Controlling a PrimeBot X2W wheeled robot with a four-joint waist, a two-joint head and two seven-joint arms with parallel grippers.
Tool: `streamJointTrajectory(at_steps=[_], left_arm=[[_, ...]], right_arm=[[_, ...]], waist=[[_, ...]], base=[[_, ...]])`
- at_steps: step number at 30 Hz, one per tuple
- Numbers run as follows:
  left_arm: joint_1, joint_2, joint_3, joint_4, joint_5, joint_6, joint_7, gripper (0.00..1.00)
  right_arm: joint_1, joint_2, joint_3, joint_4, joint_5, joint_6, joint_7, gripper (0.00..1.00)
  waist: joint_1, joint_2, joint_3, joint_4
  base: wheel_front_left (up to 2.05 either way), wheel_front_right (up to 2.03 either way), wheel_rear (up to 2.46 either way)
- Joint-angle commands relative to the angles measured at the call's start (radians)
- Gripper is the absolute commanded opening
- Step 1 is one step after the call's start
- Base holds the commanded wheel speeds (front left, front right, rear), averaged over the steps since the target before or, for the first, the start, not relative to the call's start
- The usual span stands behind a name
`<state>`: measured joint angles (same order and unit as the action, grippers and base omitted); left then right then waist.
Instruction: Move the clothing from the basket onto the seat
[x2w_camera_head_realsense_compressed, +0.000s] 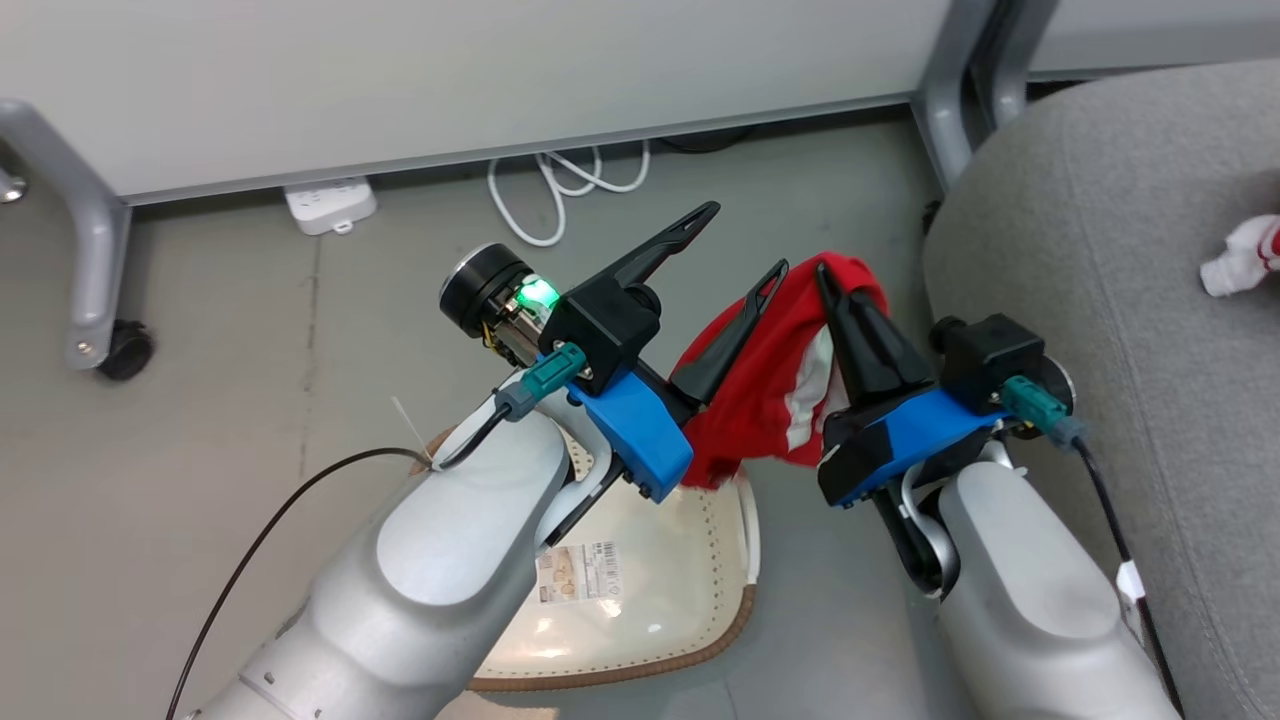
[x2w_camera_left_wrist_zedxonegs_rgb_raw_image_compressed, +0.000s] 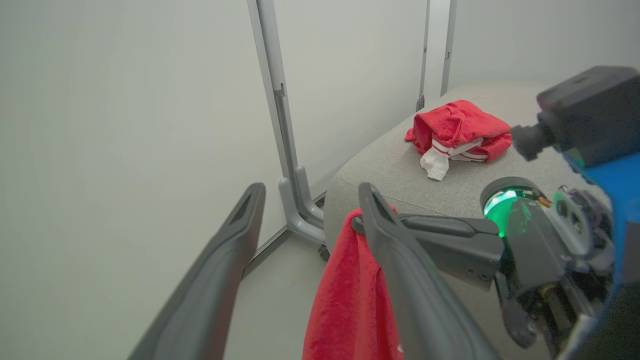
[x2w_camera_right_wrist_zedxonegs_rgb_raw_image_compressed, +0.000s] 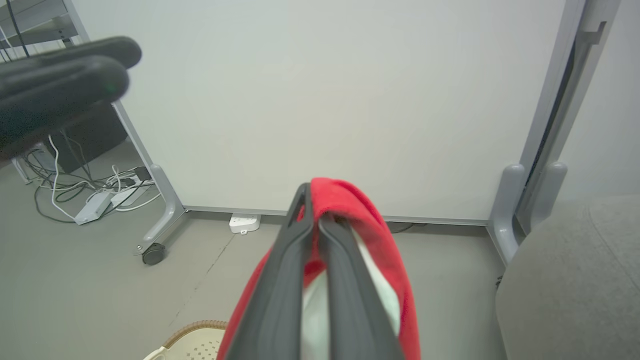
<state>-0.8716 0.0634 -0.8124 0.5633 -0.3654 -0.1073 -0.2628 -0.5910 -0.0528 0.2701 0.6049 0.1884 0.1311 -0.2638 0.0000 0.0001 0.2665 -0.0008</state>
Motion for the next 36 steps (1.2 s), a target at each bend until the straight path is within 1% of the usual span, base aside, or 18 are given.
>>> streamJointTrajectory(at_steps=[1,15,16,25,30,36], left_arm=[[-0.009,0.008,-0.002,-0.002,0.009,0.0,-0.003,1.0],[-0.021,0.015,-0.056,0.01,0.019,-0.01,-0.003,1.0],[-0.021,0.015,-0.056,0.01,0.019,-0.01,-0.003,1.0],[-0.01,0.023,-0.102,0.013,0.019,-0.016,0.01,1.0],[0.0,0.025,-0.127,0.007,0.016,-0.016,0.014,1.0],[0.011,0.03,-0.151,0.002,0.013,-0.017,0.022,1.0]], right_arm=[[0.001,-0.004,-0.019,-0.021,-0.013,-0.001,-0.001,0.0],[0.053,-0.017,-0.191,-0.181,-0.048,-0.001,-0.001,0.0],[0.053,-0.017,-0.191,-0.181,-0.048,-0.001,-0.001,0.0],[0.109,-0.011,-0.288,-0.262,-0.046,-0.001,-0.001,0.0],[0.149,-0.006,-0.335,-0.292,-0.039,-0.001,-0.001,0.0],[0.188,0.001,-0.369,-0.311,-0.03,-0.001,-0.001,0.0]], waist=[[0.0,-0.0001,0.023,-0.035],[0.0,-0.0001,0.084,-0.194],[0.0,-0.0001,0.084,-0.194],[0.0,-0.0001,0.117,-0.289],[0.0,-0.0001,0.132,-0.326],[0.0,-0.0001,0.144,-0.351]], base=[[0.0,0.0,0.0],[0.0,0.0,0.0],[0.0,0.0,0.0],[0.0,0.0,0.0],[0.0,0.0,0.0],[0.0,0.0,0.0]])
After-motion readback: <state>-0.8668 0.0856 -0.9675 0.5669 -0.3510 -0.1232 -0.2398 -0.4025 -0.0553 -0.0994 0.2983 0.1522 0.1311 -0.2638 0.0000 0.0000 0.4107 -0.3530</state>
